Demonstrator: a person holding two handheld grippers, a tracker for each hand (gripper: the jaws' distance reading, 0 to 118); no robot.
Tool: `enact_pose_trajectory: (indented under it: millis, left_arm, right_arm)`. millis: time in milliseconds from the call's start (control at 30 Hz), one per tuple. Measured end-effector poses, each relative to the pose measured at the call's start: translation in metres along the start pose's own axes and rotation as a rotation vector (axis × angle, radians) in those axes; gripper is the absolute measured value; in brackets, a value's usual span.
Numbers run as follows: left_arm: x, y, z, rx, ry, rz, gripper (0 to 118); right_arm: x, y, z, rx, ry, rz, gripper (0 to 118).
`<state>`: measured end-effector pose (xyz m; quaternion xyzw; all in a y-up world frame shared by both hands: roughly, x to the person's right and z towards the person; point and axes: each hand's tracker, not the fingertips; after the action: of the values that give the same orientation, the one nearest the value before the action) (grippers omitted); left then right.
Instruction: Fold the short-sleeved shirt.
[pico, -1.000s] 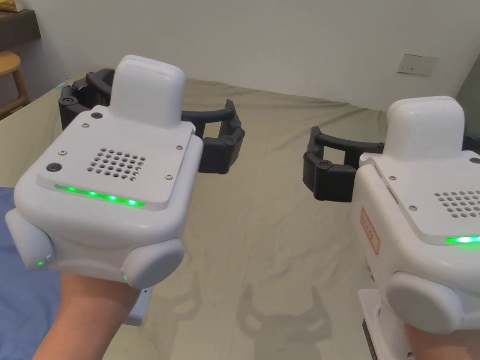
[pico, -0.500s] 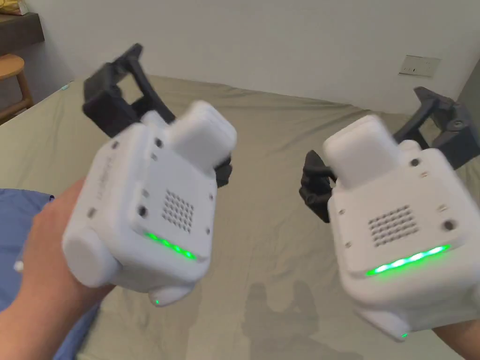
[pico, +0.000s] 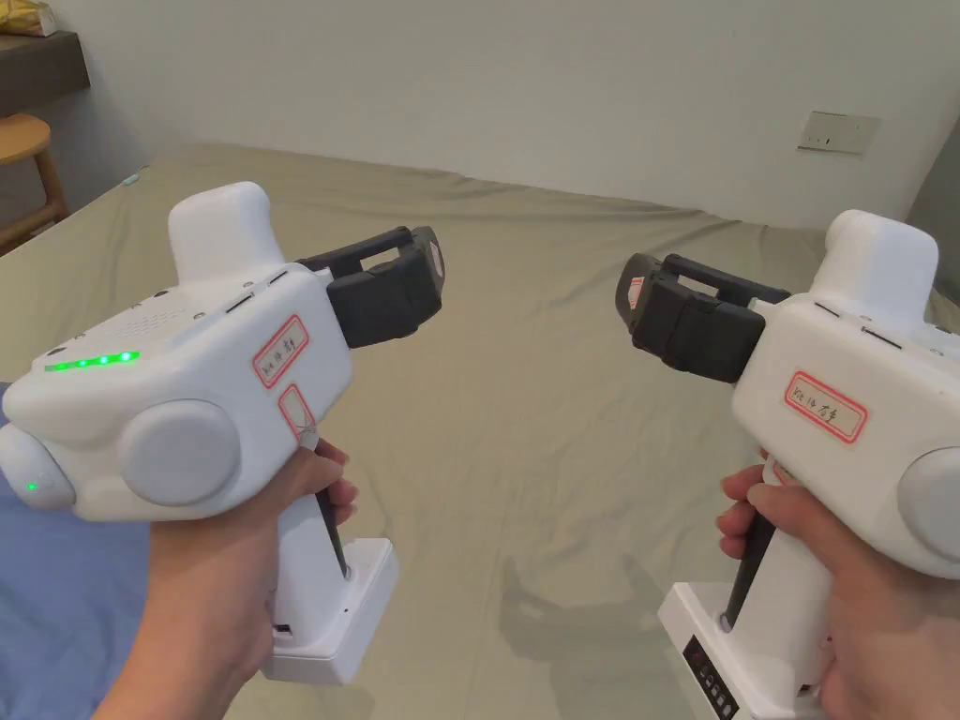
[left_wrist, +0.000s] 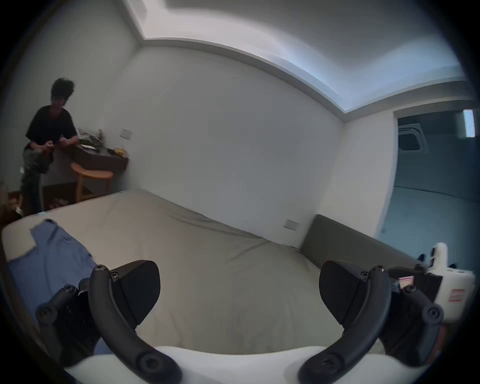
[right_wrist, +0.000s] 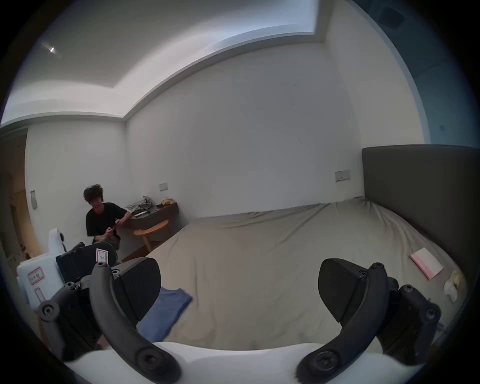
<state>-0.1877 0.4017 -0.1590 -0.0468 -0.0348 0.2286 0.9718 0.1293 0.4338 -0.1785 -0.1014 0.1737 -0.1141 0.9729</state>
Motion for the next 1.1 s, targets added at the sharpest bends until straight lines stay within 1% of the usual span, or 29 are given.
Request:
enact_pose_trajectory:
  millis: [33,67,100,133,167,200,267,333,400,467,533,700,733,767,800,833,867,900,933,967,1033,1067,1100]
  left_arm:
    - [0.005,-0.002,0.001,0.058,0.065,-0.122,118]
    - [0.010,-0.006,0.004,0.124,0.116,-0.249,118]
    - [0.020,-0.013,0.007,0.162,0.143,-0.328,118]
    - [0.024,-0.015,0.009,0.184,0.152,-0.386,118]
    - [0.026,-0.016,0.011,0.201,0.157,-0.430,118]
    - [0.028,-0.016,0.011,0.209,0.142,-0.453,118]
    - [0.034,-0.016,0.013,0.214,0.125,-0.485,118]
    - [0.038,-0.015,0.013,0.210,0.132,-0.503,118]
    - [0.042,-0.014,0.014,0.198,0.126,-0.514,118]
    - [0.044,-0.014,0.014,0.196,0.112,-0.523,118]
    - [0.047,-0.014,0.015,0.197,0.113,-0.537,118]
    - [0.053,-0.016,0.015,0.196,0.109,-0.548,118]
    - [0.055,-0.017,0.014,0.188,0.105,-0.546,115]
    - [0.055,-0.016,0.013,0.182,0.105,-0.545,110]
    - [0.057,-0.017,0.013,0.178,0.104,-0.546,98]
    - [0.059,-0.018,0.013,0.176,0.104,-0.552,66]
    - [0.061,-0.019,0.012,0.179,0.108,-0.560,33]
    - [0.061,-0.019,0.010,0.178,0.109,-0.567,5]
    - [0.061,-0.019,0.008,0.171,0.112,-0.576,0]
    - [0.061,-0.020,0.008,0.176,0.114,-0.573,0]
    - [0.060,-0.019,0.007,0.146,0.092,-0.557,0]
    - [0.060,-0.020,0.007,0.140,0.090,-0.550,0]
    - [0.059,-0.020,0.007,0.139,0.092,-0.550,0]
  right_arm:
    - [-0.006,-0.005,0.001,0.041,-0.054,0.127,118]
    - [-0.014,-0.010,0.001,0.082,-0.136,0.262,118]
    - [-0.019,-0.016,0.002,0.113,-0.205,0.361,118]
    - [-0.022,-0.020,0.002,0.132,-0.237,0.431,118]
    - [-0.026,-0.021,0.003,0.140,-0.232,0.459,118]
    - [-0.026,-0.021,0.005,0.142,-0.211,0.451,118]
    - [-0.024,-0.019,0.008,0.134,-0.182,0.392,118]
    - [-0.021,-0.017,0.008,0.133,-0.174,0.341,118]
    - [-0.019,-0.016,0.010,0.141,-0.176,0.328,118]
    - [-0.021,-0.016,0.011,0.146,-0.185,0.338,118]
    - [-0.023,-0.016,0.013,0.151,-0.199,0.367,118]
    - [-0.030,-0.018,0.014,0.146,-0.194,0.415,118]
    - [-0.031,-0.019,0.014,0.147,-0.192,0.421,118]
    - [-0.032,-0.019,0.014,0.143,-0.193,0.427,118]
    - [-0.032,-0.020,0.014,0.135,-0.191,0.433,117]
    - [-0.032,-0.020,0.014,0.130,-0.185,0.437,105]
    - [-0.033,-0.021,0.015,0.129,-0.176,0.439,81]
    - [-0.033,-0.021,0.016,0.135,-0.175,0.440,43]
    - [-0.034,-0.022,0.015,0.137,-0.181,0.442,1]
    - [-0.032,-0.023,0.013,0.136,-0.218,0.459,1]
    - [-0.029,-0.024,0.014,0.141,-0.198,0.443,1]
    - [-0.026,-0.024,0.014,0.125,-0.175,0.422,1]
    - [-0.025,-0.024,0.014,0.124,-0.174,0.407,1]
